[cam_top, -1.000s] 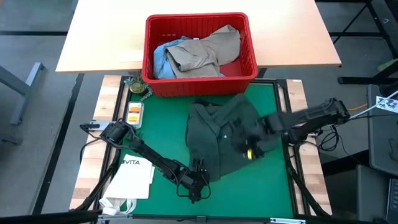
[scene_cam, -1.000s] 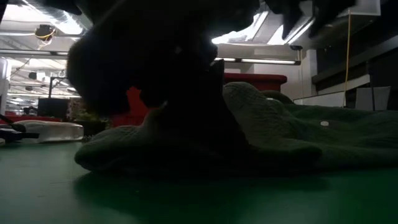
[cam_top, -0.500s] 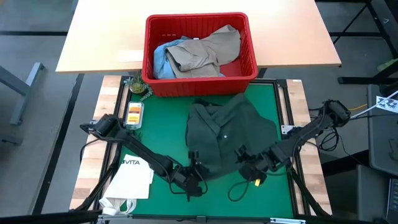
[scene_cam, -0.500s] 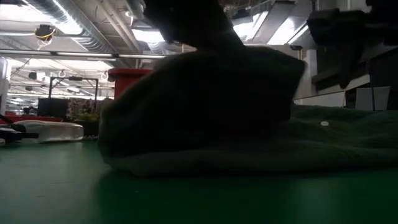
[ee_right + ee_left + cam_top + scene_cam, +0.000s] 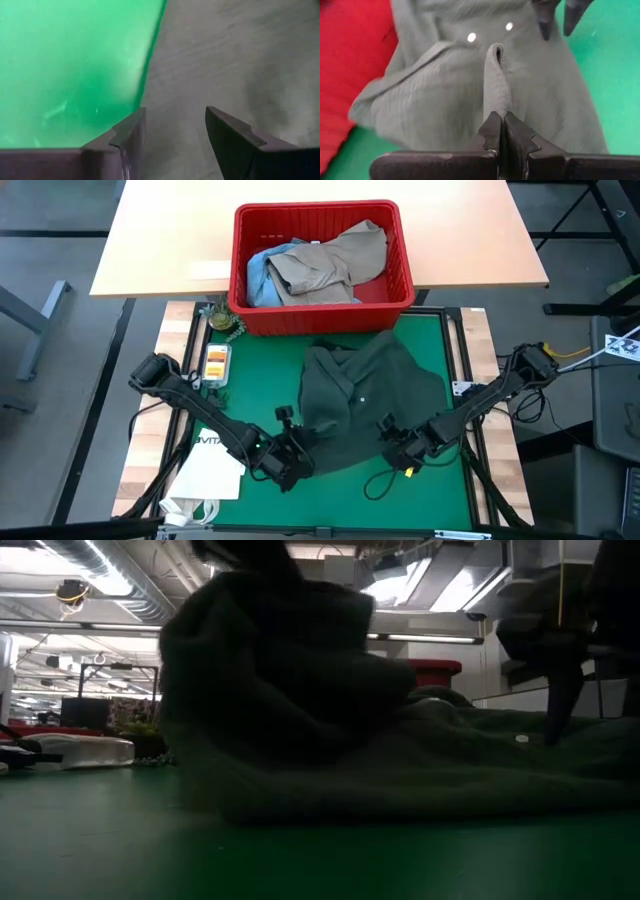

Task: Fold Laundry from Bin
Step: Fold the green shirt

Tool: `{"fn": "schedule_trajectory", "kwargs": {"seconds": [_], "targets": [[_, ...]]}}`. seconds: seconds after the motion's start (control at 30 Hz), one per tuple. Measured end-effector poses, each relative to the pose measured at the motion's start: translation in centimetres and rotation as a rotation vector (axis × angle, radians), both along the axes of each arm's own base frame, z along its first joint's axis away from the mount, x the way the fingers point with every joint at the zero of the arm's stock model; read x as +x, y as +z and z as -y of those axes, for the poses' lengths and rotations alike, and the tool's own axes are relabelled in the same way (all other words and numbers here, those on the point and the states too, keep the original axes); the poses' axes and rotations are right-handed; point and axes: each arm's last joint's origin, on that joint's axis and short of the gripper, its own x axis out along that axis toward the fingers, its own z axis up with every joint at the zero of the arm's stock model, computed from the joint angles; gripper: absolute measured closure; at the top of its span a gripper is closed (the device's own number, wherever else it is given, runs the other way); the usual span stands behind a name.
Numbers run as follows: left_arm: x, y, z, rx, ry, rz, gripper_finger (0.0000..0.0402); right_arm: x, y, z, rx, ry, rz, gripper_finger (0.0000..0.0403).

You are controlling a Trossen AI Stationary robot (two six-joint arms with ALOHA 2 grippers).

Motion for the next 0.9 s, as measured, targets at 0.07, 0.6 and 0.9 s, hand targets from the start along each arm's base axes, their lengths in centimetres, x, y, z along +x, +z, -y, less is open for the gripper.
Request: {"fn": "schedule_trajectory", "kwargs": {"seconds": [0.07, 0.6, 0.9], "targets": [[-0.6, -0.1, -0.2, -0.01, 0.041, -0.013, 0.0398, 0.1, -0.8, -0.1, -0.014, 0.0, -0.022, 0.0198], [-1.4, -0.4, -0.3, -0.053, 0.107, -0.034, 0.0398, 1.3, -2.4, -0.8, -0.057, 0.002, -0.066, 0.0358], [-1.4, -0.4, -0.3, -0.058, 0.105, -0.036, 0.0398, 2.7, 0.6, -2.0, -0.01, 0.052, -0.085, 0.0381]]}}
